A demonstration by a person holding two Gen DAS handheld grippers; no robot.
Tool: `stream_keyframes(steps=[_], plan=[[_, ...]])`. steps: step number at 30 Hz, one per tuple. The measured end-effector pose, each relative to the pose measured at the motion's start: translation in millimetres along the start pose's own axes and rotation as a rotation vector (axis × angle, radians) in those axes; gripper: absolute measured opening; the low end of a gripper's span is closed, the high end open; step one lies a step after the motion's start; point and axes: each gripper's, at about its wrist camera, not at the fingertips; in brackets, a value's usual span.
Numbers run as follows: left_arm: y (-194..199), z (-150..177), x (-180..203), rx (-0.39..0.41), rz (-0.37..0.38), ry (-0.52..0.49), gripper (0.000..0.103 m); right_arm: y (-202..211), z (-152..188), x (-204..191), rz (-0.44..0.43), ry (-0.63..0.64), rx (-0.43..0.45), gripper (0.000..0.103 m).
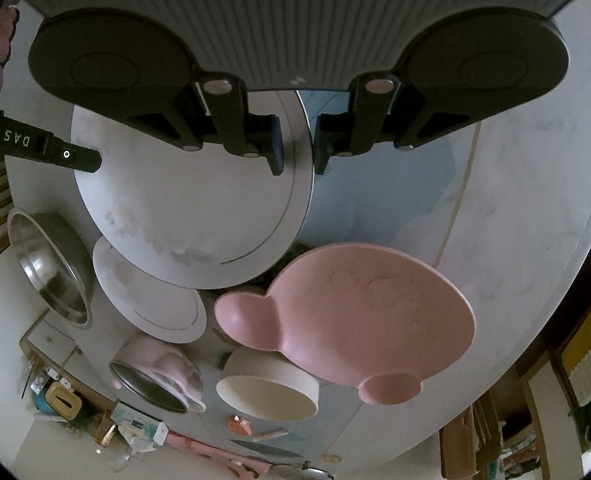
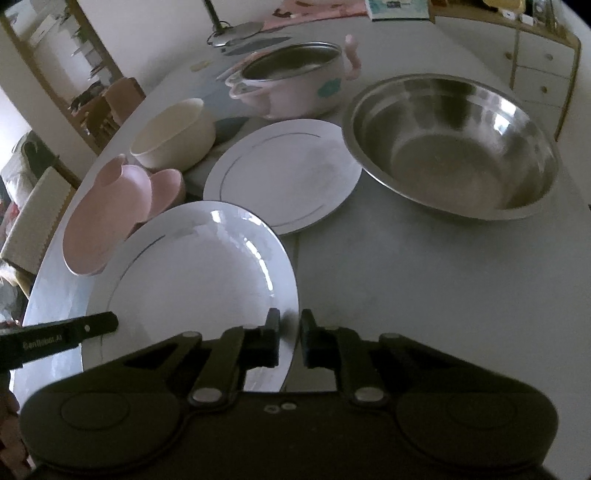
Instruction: Organize plates and bowls
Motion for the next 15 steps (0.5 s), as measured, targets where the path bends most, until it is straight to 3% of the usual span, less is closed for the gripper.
stream_keyframes(steps=[7,15], plan=[[13,17,-16,-0.013,0.003,0.005,0.015,3,11,-8,-0.021,-0.005,-0.031,0.011],[37,41,-54,-0.009,-0.032,0.051,0.015,9,32,-44,-0.066,0.049,-0.064,0.011]])
Point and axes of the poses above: each gripper's, at about its wrist camera, not at the fingertips, and y roughly against the way its jaws point, x to its right, z to its underside, and after that the axes turned 11 degrees about -z, right-handed
